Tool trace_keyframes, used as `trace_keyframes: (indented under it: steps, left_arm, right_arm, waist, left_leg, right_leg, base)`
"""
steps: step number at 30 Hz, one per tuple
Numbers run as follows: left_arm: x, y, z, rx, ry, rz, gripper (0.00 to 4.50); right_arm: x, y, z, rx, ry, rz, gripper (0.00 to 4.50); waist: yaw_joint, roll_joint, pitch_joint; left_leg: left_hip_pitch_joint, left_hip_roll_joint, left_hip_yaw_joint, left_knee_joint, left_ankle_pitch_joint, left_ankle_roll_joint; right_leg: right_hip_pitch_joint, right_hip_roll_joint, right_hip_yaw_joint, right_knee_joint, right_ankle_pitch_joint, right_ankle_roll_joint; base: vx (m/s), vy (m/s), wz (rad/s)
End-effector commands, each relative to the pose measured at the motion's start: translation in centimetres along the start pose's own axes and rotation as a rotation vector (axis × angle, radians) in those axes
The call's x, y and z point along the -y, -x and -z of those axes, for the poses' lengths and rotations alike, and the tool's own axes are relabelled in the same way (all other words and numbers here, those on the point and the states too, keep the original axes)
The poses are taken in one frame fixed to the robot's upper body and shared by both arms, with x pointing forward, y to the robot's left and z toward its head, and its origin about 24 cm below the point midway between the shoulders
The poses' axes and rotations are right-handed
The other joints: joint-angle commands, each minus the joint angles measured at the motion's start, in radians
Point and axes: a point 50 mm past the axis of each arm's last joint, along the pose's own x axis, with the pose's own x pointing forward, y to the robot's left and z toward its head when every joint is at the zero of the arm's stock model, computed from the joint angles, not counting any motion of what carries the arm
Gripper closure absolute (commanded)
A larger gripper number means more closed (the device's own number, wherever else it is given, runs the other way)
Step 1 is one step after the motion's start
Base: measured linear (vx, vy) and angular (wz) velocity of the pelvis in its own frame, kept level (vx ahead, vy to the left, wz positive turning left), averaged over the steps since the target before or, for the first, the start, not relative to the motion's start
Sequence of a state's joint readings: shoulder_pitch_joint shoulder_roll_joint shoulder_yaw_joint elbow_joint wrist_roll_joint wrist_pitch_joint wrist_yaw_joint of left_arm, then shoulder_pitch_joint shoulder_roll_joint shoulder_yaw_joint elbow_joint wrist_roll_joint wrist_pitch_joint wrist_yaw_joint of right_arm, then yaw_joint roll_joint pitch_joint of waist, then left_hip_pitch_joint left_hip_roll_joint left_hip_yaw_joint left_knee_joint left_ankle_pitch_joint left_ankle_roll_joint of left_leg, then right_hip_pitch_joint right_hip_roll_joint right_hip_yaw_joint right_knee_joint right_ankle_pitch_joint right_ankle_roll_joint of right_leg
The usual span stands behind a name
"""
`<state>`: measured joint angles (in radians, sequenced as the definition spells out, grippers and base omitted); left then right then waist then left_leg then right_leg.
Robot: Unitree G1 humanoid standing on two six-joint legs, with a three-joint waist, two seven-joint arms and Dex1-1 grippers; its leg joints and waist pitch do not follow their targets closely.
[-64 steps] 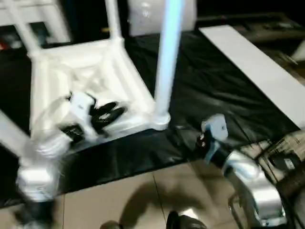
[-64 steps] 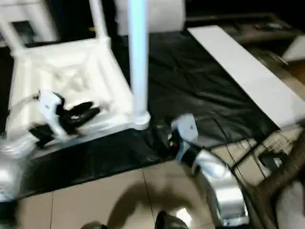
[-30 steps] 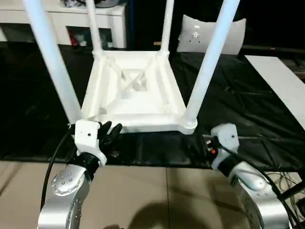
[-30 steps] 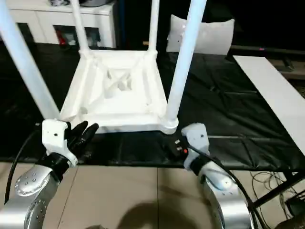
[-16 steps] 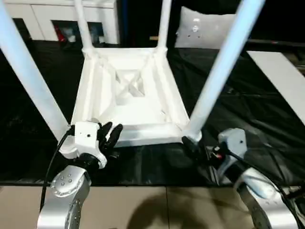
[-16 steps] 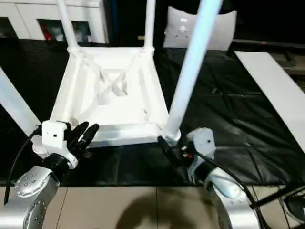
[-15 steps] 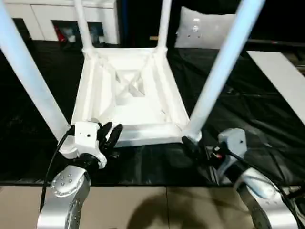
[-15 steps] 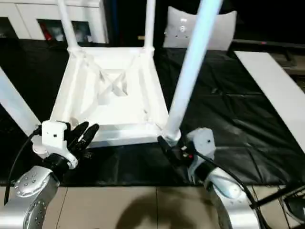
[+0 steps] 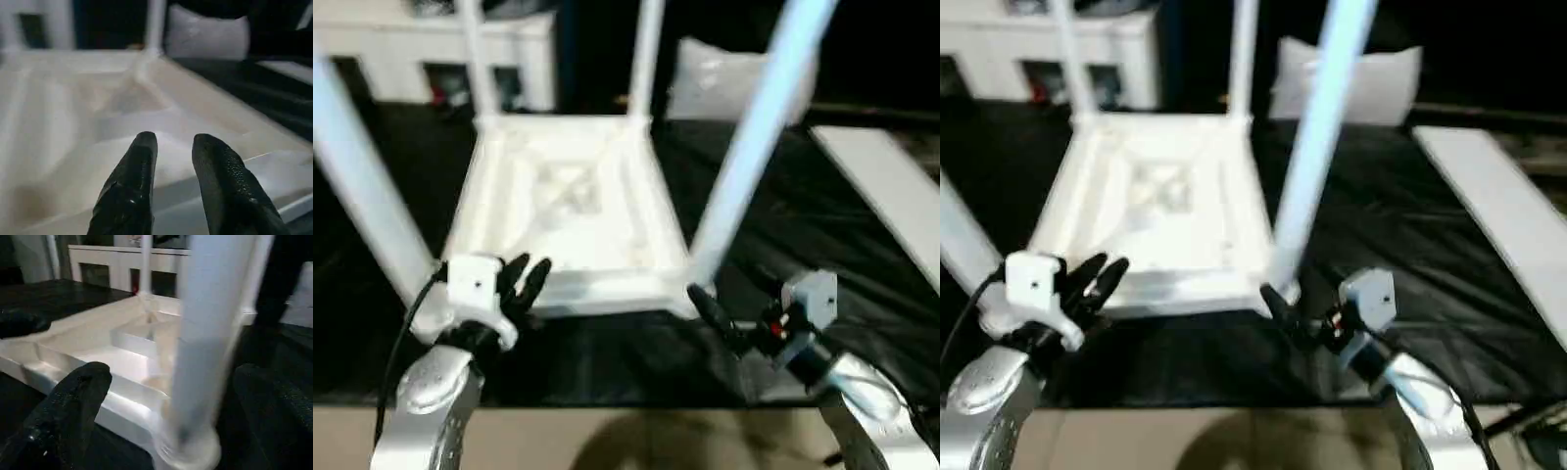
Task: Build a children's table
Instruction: Rotate leg to tighten
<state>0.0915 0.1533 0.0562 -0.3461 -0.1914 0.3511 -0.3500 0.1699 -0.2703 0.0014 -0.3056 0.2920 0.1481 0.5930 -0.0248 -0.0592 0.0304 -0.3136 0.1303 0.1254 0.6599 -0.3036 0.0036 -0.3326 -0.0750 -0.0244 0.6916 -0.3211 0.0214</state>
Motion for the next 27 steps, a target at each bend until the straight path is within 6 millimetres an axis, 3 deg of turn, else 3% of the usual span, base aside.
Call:
trace_keyframes:
  steps: [1, 2, 3, 4, 5, 6, 7, 9, 11, 13, 15, 16, 17, 18, 19, 20, 22, 24, 27]
  left_arm:
    - [0.8, -0.4, -0.4, 0.028, -0.006, 0.101, 3.06]
    - [0.8, -0.4, -0.4, 0.028, -0.006, 0.101, 2.87]
    - [1.3, -0.6, -0.6, 0.037, 0.007, 0.2, 2.87]
    - [1.5, -0.7, -0.6, 0.033, 0.005, 0.255, 2.77]
    - [1.7, -0.9, -0.6, 0.02, -0.007, 0.311, 2.77]
    - [1.7, -0.9, -0.6, 0.016, -0.011, 0.32, 2.6]
    - [1.7, -1.0, -0.6, 0.003, -0.024, 0.345, 2.6]
    - [1.9, -1.7, -0.3, -0.048, -0.054, 0.423, 2.38]
    - [2.3, -3.4, -0.2, -0.089, -0.1, 0.524, 2.29]
    - [2.3, -3.9, -0.3, -0.097, -0.113, 0.549, 2.09]
    - [2.3, -5.1, -0.4, -0.115, -0.154, 0.599, 1.96]
    - [2.3, -5.1, -0.4, -0.115, -0.154, 0.599, 1.96]
    - [2.3, -5.4, -0.4, -0.122, -0.159, 0.619, 1.82]
    - [2.2, -5.9, -0.4, -0.143, -0.186, 0.649, 1.69]
    - [2.0, -6.4, -0.5, -0.162, -0.21, 0.668, 1.61]
    - [1.8, -6.8, -0.5, -0.176, -0.233, 0.675, 1.57]
    - [1.2, -7.6, -0.6, -0.191, -0.272, 0.664, 1.5]
    - [1.1, -8.0, -0.8, -0.199, -0.285, 0.677, 1.19]
    - [1.6, -8.2, -0.6, -0.229, -0.281, 0.763, 1.19]
  right_arm:
    - [0.5, 0.1, -0.1, 0.006, 0.007, 0.004, 0.0]
    - [0.5, 0.1, -0.1, 0.006, 0.007, 0.004, 0.0]
    - [0.6, 0.1, -0.1, 0.0, 0.014, 0.006, 0.0]
    - [0.7, 0.1, -0.1, -0.004, 0.017, 0.008, 0.0]
    - [0.9, 0.1, 0.0, -0.01, 0.021, 0.01, 0.0]
    - [0.9, 0.1, 0.0, -0.012, 0.022, 0.01, 0.0]
    - [1.0, 0.1, 0.1, -0.016, 0.025, 0.012, 0.0]
    - [1.3, 0.1, 0.2, -0.024, 0.034, 0.014, 0.0]
    - [1.7, -0.3, 0.2, -0.036, 0.048, 0.017, 0.0]
    - [1.7, -0.6, 0.2, -0.038, 0.05, 0.01, 0.0]
    - [1.6, -1.3, 0.2, -0.05, 0.064, -0.002, 0.0]
    - [1.6, -1.3, 0.2, -0.05, 0.064, -0.002, 0.0]
    - [1.6, -1.6, 0.2, -0.05, 0.067, -0.004, 0.0]
    - [1.3, -2.2, 0.0, -0.038, 0.058, -0.023, 0.0]
    - [1.0, -2.7, -0.3, -0.026, 0.046, -0.044, 0.0]
    - [0.6, -3.1, -0.6, -0.016, 0.031, -0.068, 0.0]
    - [-0.6, -3.3, -1.3, 0.015, -0.03, -0.173, 0.0]
    - [-1.4, -3.2, -1.7, 0.035, -0.073, -0.256, 0.0]
    - [-1.8, -2.9, -1.5, 0.022, -0.102, -0.3, 0.0]
  waist:
    - [0.046, -0.002, -0.022]
    - [0.05, 0.002, -0.019]
    - [0.044, 0.01, -0.023]
    - [0.041, 0.018, -0.031]
    - [0.039, 0.022, -0.034]
    - [0.038, 0.03, -0.039]
    - [0.037, 0.04, -0.033]
    - [0.035, 0.044, -0.022]
    - [0.033, 0.043, -0.011]
    - [0.028, 0.04, -0.006]
    - [0.021, 0.039, -0.003]
    - [0.021, 0.04, -0.005]
    - [0.018, 0.041, -0.004]
    - [0.019, 0.055, -0.006]
    - [0.015, 0.051, -0.011]
    - [0.011, 0.045, -0.016]
    - [0.011, 0.056, -0.023]
    - [0.016, 0.055, -0.024]
    - [0.022, 0.055, -0.027]
  left_leg:
    - [-0.088, 0.019, -0.02, 0.017, 0.01, 0.204]
    - [-0.101, 0.036, -0.034, 0.01, 0.07, 0.146]
    - [-0.073, 0.054, -0.034, -0.088, 0.225, 0.044]
    - [-0.062, 0.054, -0.036, -0.086, 0.265, 0.04]
    - [-0.038, 0.061, -0.035, -0.086, 0.277, 0.059]
    - [-0.038, 0.064, -0.039, -0.09, 0.285, 0.056]
    - [-0.037, 0.072, -0.039, -0.096, 0.228, 0.048]
    - [-0.029, 0.084, -0.038, -0.118, 0.01, 0.023]
    - [-0.023, 0.085, -0.03, -0.129, -0.14, -0.009]
    - [-0.024, 0.087, -0.026, -0.135, -0.228, -0.041]
    - [-0.033, 0.082, -0.024, -0.139, -0.249, -0.058]
    - [-0.034, 0.082, -0.025, -0.137, -0.249, -0.063]
    - [-0.043, 0.084, -0.025, -0.14, -0.23, -0.065]
    - [-0.041, 0.085, -0.027, -0.139, -0.225, -0.068]
    - [-0.039, 0.084, -0.025, -0.137, -0.216, -0.065]
    - [-0.044, 0.081, -0.024, -0.135, -0.179, -0.054]
    - [-0.044, 0.083, -0.021, -0.127, -0.093, -0.028]
    - [-0.047, 0.086, -0.013, -0.123, -0.039, 0.008]
    - [-0.047, 0.089, -0.01, -0.123, 0.022, 0.035]
  right_leg:
    - [0.11, -0.174, 0.158, -0.194, -0.097, -0.159]
    - [0.113, -0.178, 0.144, -0.184, -0.078, -0.18]
    - [0.061, -0.061, 0.054, -0.119, 0.213, -0.162]
    - [0.057, -0.047, 0.048, -0.102, 0.321, -0.154]
    - [0.035, -0.041, 0.048, -0.095, 0.442, -0.159]
    - [0.038, -0.04, 0.044, -0.09, 0.459, -0.175]
    - [0.031, -0.042, 0.037, -0.098, 0.408, -0.209]
    - [0.026, -0.049, 0.031, -0.119, 0.171, -0.255]
    - [0.016, -0.051, 0.035, -0.134, 0.002, -0.258]
    - [0.011, -0.057, 0.037, -0.145, -0.135, -0.241]
    - [0.007, -0.061, 0.039, -0.154, -0.242, -0.201]
    - [0.007, -0.065, 0.04, -0.155, -0.252, -0.197]
    - [0.01, -0.066, 0.041, -0.156, -0.239, -0.188]
    - [0.008, -0.066, 0.041, -0.153, -0.222, -0.191]
    - [0.007, -0.063, 0.041, -0.151, -0.192, -0.193]
    - [0.01, -0.061, 0.041, -0.149, -0.146, -0.199]
    - [0.012, -0.062, 0.043, -0.136, 0.007, -0.237]
    - [0.017, -0.065, 0.039, -0.131, 0.117, -0.272]
    - [0.02, -0.068, 0.036, -0.127, 0.179, -0.294]
  base:
    - [-0.007, -0.084, -0.07]
    - [-0.007, -0.084, -0.07]
    - [-0.005, -0.051, -0.17]
    - [0.0, 0.0, 0.0]
    - [0.0, 0.0, 0.0]
    - [0.0, 0.0, 0.0]
    - [0.0, 0.0, 0.0]
    - [-0.026, 0.018, 0.01]
    - [-0.067, 0.033, 0.06]
    - [-0.09, 0.03, 0.04]
    - [-0.081, 0.026, 0.0]
    - [-0.055, 0.014, -0.08]
    - [-0.055, 0.014, -0.08]
    - [0.0, 0.0, 0.0]
    - [0.0, 0.0, 0.0]
    - [0.0, 0.0, 0.0]
    - [0.0, 0.0, 0.0]
    - [0.0, 0.0, 0.0]
    - [0.0, 0.0, 0.0]
